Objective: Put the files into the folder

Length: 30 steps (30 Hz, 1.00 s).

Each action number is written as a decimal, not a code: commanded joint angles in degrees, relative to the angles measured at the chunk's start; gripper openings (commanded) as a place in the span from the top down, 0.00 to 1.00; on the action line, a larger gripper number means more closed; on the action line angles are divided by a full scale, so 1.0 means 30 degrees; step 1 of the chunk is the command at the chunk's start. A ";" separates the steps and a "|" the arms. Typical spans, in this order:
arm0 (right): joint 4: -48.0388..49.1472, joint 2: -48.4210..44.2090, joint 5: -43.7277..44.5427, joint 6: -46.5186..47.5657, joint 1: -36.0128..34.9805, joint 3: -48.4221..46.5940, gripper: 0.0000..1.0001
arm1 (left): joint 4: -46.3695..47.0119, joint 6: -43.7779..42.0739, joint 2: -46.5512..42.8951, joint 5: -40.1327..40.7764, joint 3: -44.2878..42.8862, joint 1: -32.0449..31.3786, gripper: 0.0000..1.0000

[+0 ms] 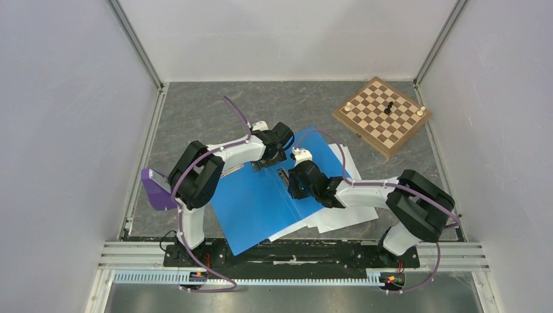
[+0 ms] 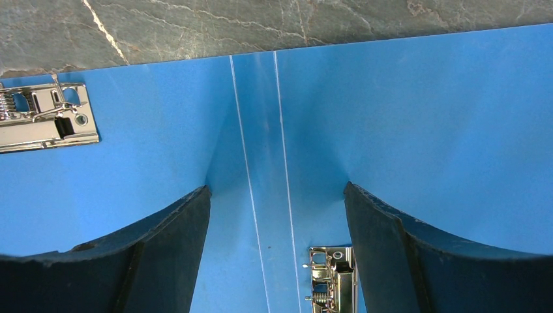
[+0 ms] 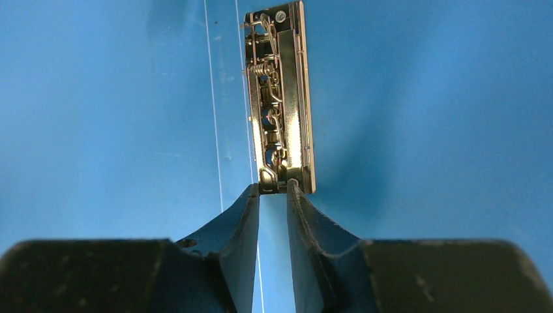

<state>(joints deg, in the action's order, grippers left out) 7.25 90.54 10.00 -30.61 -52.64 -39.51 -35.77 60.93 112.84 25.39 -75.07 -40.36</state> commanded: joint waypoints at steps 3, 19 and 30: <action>0.0712 -0.0001 0.0828 -0.0399 0.0097 -0.0104 0.77 | 0.0270 0.0139 0.2700 -0.1841 0.1439 0.0064 0.18; -0.0632 0.1216 0.2708 -0.1771 0.0203 -0.0102 0.89 | 0.1140 0.0045 0.2901 -0.1872 0.1598 0.0006 0.18; -0.0201 0.0711 0.3837 -0.3905 0.0201 0.1814 0.98 | 0.0726 -0.0007 0.3103 -0.2044 0.2035 -0.0455 0.18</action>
<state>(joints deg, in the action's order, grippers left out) 11.29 91.37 14.02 -39.83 -53.01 -37.04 -35.48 59.79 113.36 26.48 -74.89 -41.15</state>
